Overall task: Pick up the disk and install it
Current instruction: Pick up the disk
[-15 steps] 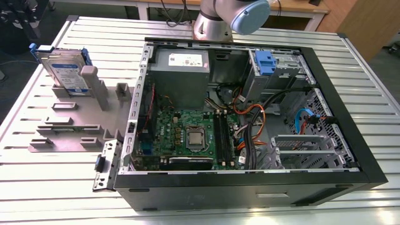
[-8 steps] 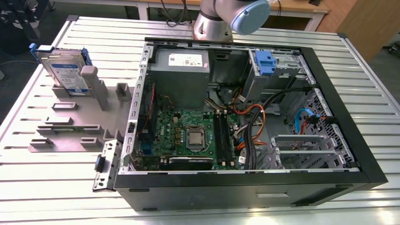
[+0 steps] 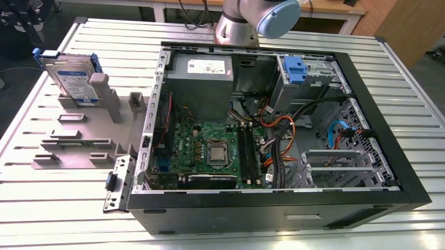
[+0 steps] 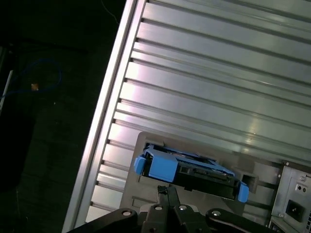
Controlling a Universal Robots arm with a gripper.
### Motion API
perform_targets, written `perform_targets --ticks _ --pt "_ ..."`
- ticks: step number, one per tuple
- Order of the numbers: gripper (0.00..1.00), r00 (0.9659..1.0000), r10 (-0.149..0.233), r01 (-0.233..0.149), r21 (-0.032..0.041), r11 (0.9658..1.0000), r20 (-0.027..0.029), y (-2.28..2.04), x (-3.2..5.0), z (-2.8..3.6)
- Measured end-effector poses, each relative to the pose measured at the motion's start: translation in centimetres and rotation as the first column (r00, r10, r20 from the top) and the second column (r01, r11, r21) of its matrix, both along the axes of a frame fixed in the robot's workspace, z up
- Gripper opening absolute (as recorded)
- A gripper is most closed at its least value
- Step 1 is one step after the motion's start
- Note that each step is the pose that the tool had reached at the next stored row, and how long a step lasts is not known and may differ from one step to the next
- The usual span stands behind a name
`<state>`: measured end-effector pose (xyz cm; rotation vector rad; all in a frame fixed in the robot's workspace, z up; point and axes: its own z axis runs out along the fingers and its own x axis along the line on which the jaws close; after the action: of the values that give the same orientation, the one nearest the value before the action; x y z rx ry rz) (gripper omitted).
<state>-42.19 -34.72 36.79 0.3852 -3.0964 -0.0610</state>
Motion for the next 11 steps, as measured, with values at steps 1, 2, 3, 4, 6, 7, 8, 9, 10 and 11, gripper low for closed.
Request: perform_targets --ticks 1,2,3,4,6,7,8,9,10,11 --pt "0.11 1.0 0.002 -0.002 0.0 1.0 0.0 0.0 0.0 0.0" --pt "0.11 1.0 0.005 -0.005 0.0 1.0 0.0001 0.0 0.0 0.0" --pt "0.11 1.0 0.008 -0.008 0.0 1.0 0.0001 0.0 0.0 0.0" --pt "0.11 0.9999 0.01 -0.01 0.0 0.9999 0.0001 0.0 0.0 0.0" --pt "0.11 0.9999 0.016 -0.016 0.0 0.9999 0.0 0.0 0.0 0.0" --pt "0.11 0.9998 0.018 -0.018 0.0 0.9998 0.0001 0.0 0.0 0.0" --pt "0.11 0.9998 0.021 -0.021 0.0 0.9998 0.0001 0.0 0.0 0.0" --pt "0.11 0.9997 0.024 -0.024 0.0 0.9997 0.0 0.0 0.0 0.0" --pt "0.11 0.9996 0.027 -0.027 0.0 0.9996 0.0001 0.0 0.0 0.0" --pt "0.11 0.9995 0.031 -0.031 0.0001 0.9995 0.0 0.0 0.0 0.0"
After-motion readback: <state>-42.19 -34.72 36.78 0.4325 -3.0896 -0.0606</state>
